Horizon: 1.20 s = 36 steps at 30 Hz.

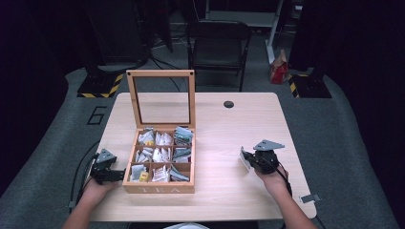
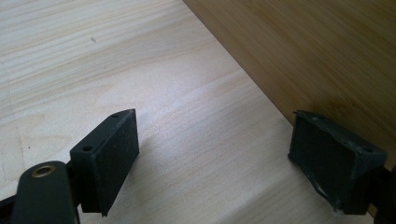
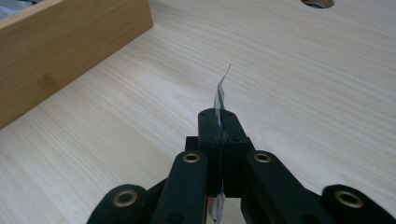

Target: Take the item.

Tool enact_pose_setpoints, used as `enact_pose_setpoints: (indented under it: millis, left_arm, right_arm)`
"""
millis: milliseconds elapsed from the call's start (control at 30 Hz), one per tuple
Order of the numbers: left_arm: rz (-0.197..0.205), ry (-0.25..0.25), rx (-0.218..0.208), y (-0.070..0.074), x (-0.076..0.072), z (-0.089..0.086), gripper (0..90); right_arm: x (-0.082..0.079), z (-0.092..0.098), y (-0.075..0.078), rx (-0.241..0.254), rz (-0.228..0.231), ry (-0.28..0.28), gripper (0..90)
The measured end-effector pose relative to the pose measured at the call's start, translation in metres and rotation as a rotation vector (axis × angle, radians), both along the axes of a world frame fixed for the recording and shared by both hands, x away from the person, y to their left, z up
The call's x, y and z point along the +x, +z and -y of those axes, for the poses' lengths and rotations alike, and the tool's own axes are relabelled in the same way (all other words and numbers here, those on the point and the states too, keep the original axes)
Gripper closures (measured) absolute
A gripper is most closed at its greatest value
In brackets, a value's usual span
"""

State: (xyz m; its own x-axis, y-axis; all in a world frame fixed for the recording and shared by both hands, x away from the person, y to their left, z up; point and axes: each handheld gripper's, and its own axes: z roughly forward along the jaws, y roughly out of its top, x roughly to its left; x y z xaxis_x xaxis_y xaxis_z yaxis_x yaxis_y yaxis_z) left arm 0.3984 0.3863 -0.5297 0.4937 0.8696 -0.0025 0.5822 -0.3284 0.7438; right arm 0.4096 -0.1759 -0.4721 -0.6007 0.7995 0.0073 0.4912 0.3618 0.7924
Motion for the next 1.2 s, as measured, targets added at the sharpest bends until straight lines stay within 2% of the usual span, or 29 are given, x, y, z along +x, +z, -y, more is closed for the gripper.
enact_pose_setpoints:
  millis: [333,433,600,800,1033,1200]
  left_arm:
    - [0.000,0.001,-0.002,0.000,0.000,0.000,15.4]
    - [0.000,0.001,-0.002,0.000,0.000,0.000,15.4]
    - [0.000,0.001,-0.001,0.000,0.000,0.000,15.4]
    - [0.000,0.001,-0.001,0.000,0.000,0.000,15.4]
    - [0.000,0.001,-0.001,0.000,0.000,0.000,15.4]
    - [0.000,0.001,-0.001,0.000,0.000,0.000,15.4]
  right_arm:
    - [-0.002,0.002,-0.010,-0.031,-0.007,-0.003,89.6]
    - [-0.004,-0.002,-0.012,-0.019,-0.014,0.001,89.5]
    - [-0.005,-0.006,-0.015,-0.035,-0.020,0.027,89.4]
    - [-0.007,-0.013,-0.021,-0.022,-0.043,0.038,88.9]
    - [-0.009,-0.024,-0.027,-0.045,-0.058,0.080,87.8]
    - [-0.011,-0.027,-0.028,-0.044,-0.065,0.077,86.9]
